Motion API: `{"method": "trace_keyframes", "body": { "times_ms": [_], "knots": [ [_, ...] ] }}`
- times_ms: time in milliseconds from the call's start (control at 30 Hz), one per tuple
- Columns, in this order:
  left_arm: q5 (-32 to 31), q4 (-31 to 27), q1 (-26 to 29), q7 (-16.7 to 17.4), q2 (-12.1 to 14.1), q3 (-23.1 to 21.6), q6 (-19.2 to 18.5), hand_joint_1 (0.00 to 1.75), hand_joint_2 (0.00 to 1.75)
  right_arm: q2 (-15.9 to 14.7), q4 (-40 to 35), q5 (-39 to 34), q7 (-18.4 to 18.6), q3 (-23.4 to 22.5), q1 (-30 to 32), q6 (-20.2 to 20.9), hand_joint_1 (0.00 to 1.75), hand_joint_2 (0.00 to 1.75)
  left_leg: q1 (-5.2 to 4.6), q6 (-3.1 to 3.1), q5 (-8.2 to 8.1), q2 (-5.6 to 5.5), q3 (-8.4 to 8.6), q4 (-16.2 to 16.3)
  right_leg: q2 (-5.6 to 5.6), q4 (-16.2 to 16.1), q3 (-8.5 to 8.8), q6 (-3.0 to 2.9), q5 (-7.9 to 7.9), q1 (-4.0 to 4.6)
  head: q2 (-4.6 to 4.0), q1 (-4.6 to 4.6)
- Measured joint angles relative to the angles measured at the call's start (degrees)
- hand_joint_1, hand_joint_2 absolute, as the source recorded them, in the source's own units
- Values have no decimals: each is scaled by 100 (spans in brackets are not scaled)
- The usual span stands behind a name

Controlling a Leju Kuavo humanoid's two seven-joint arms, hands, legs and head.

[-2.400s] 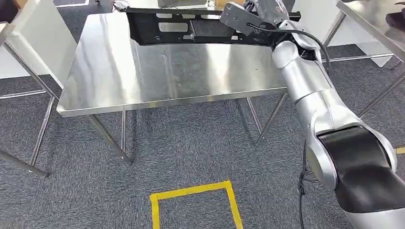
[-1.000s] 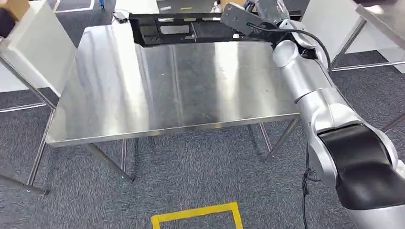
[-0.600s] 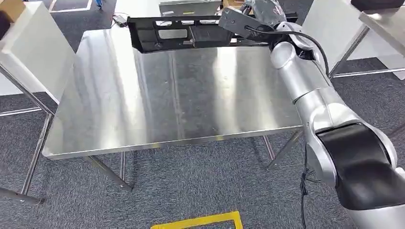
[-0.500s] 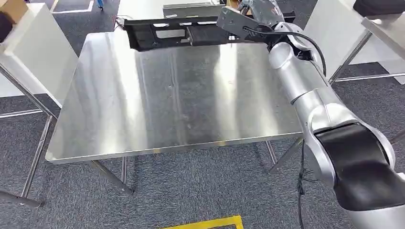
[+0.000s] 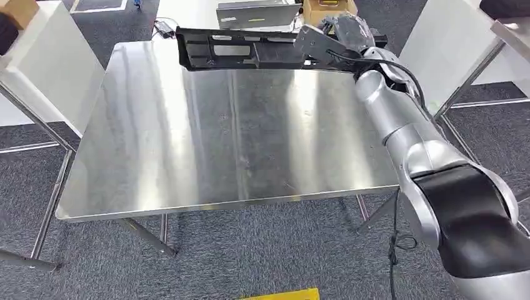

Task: Take the parts from the cabinet and place them on the table.

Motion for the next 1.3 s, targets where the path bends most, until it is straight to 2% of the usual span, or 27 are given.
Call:
{"method": "trace_keyframes", "body": {
  "times_ms": [67,133,167,267,400,500,633,667,767,800,967,1300],
  "knots": [
    [-50,0,-17,-55,4,-4,11,0,175,-2,140,41,-46,-39,260,-496,175,175,9,-29,-61,11,45,-56,1,-1,18,-42,-29,17,0,-2],
    [-83,0,-19,-103,7,-18,18,0,175,11,353,177,-105,-39,652,-1039,175,175,20,-28,-76,10,75,-61,-2,-3,54,-73,-52,31,0,-2],
    [-88,0,-18,-112,9,-30,18,0,175,26,472,199,-151,-39,860,-1209,175,175,25,-34,-82,10,81,-62,-3,-3,62,-73,-53,35,0,0],
    [-90,0,-15,-116,11,-50,18,0,175,39,676,216,-186,-39,1262,-1311,175,175,25,-37,-80,16,72,-67,0,2,58,-80,-48,34,0,0],
    [-96,0,-16,-116,18,-87,18,0,175,44,844,264,-173,-42,1356,-1291,175,175,24,-66,-62,36,78,-67,8,2,56,-98,-35,34,0,-2],
    [-151,0,-13,-41,18,-114,-55,0,175,46,918,332,68,-68,1398,-1333,175,175,24,-74,-57,36,87,-66,5,2,59,-98,-35,34,0,0],
    [-158,0,-10,120,20,-149,-253,0,175,111,1030,413,238,-133,1661,-1848,175,175,24,-93,-70,34,122,-66,4,2,94,-99,-40,35,0,-2],
    [-158,0,-8,127,22,-151,-295,0,175,125,1056,415,236,-155,1709,-1921,0,0,24,-99,-75,35,138,-67,4,2,109,-103,-47,36,0,-2],
    [-199,2,-3,31,28,-183,-227,0,175,146,1135,483,219,-286,1790,-2034,0,0,23,-109,-98,35,176,-66,4,0,158,-101,-72,34,0,0],
    [-199,2,4,24,39,-188,-203,0,0,149,1156,485,219,-328,1805,-2041,0,0,22,-109,-108,35,190,-65,5,-2,176,-100,-78,32,0,0],
    [-302,2,32,179,72,-260,-11,0,0,166,1257,625,265,-538,2091,-2041,0,0,-6,-80,-98,35,187,-55,5,-3,185,-94,-66,27,0,0],
    [-453,2,25,304,77,-420,24,0,0,168,1255,953,247,-901,2263,-2133,0,0,-8,-68,-102,35,187,-51,4,-3,176,-87,-66,17,0,0]
  ]
}}
